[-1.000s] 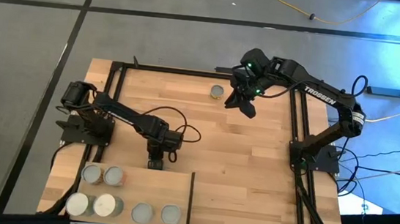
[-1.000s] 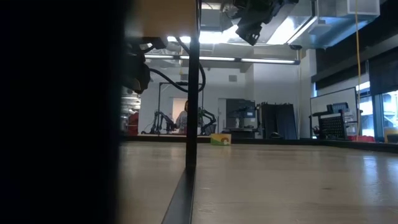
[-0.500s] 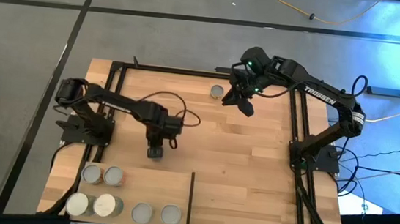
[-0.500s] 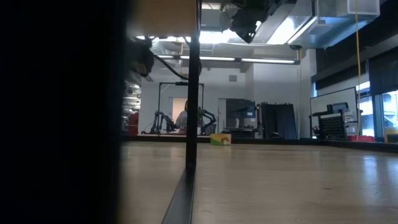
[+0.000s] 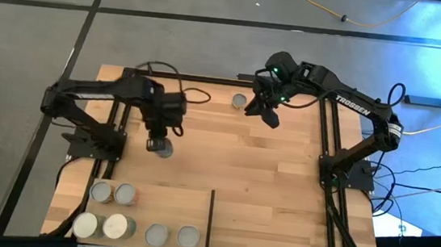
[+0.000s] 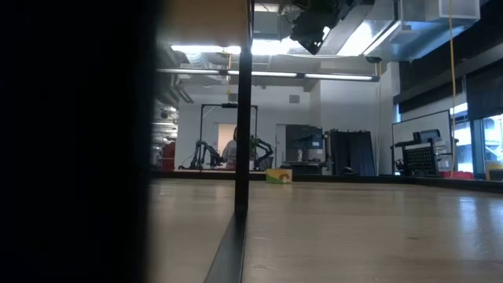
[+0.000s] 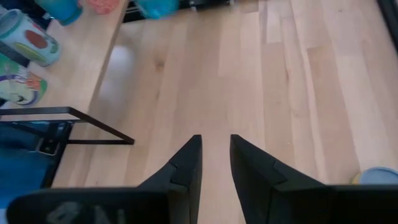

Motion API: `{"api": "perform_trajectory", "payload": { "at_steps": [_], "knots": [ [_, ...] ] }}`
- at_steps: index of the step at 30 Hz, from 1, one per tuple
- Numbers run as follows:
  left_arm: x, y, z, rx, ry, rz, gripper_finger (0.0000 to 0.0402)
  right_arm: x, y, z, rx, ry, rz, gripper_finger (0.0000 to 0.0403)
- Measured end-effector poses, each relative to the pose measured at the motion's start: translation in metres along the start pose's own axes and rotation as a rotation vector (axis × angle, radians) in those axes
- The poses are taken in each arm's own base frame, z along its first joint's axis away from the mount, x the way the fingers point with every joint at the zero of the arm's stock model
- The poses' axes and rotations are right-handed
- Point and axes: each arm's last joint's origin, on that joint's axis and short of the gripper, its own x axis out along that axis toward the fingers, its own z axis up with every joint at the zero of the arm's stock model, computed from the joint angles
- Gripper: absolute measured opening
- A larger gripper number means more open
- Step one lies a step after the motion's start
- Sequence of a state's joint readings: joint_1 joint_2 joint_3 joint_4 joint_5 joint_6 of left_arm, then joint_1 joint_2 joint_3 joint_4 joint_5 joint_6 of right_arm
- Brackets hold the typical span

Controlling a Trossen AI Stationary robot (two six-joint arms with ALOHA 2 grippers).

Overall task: Pick and place cans onto a shelf
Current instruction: Put the blue tuna can on the shelf

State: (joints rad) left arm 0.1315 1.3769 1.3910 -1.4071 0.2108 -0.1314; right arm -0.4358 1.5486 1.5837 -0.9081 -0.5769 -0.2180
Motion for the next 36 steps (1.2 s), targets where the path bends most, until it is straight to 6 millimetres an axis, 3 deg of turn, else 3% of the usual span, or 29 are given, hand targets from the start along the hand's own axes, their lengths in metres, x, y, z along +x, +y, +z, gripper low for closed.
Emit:
{"api": "perform_trajectory", "payload": {
  "at_steps": [5,11,24,29,36],
  "knots": [
    [-0.051,-0.028,-0.004,-0.013,-0.08,-0.009,0.0,0.0,-0.002,0.0,0.0,0.014,-0.058,0.0085],
    [-0.066,-0.071,-0.007,-0.032,-0.13,-0.032,0.0,0.0,-0.003,-0.001,0.001,0.019,-0.085,0.0085],
    [-0.011,-0.16,-0.009,0.002,0.002,-0.076,0.0,0.0,-0.003,-0.001,0.001,0.02,-0.085,0.0085],
    [0.011,-0.175,-0.008,0.017,0.038,-0.022,0.0,0.0,-0.003,-0.001,0.001,0.02,-0.085,0.0085],
    [0.039,-0.173,-0.014,-0.002,0.109,0.029,0.0,0.0,-0.003,-0.001,0.001,0.02,-0.085,0.0085]
  ]
}}
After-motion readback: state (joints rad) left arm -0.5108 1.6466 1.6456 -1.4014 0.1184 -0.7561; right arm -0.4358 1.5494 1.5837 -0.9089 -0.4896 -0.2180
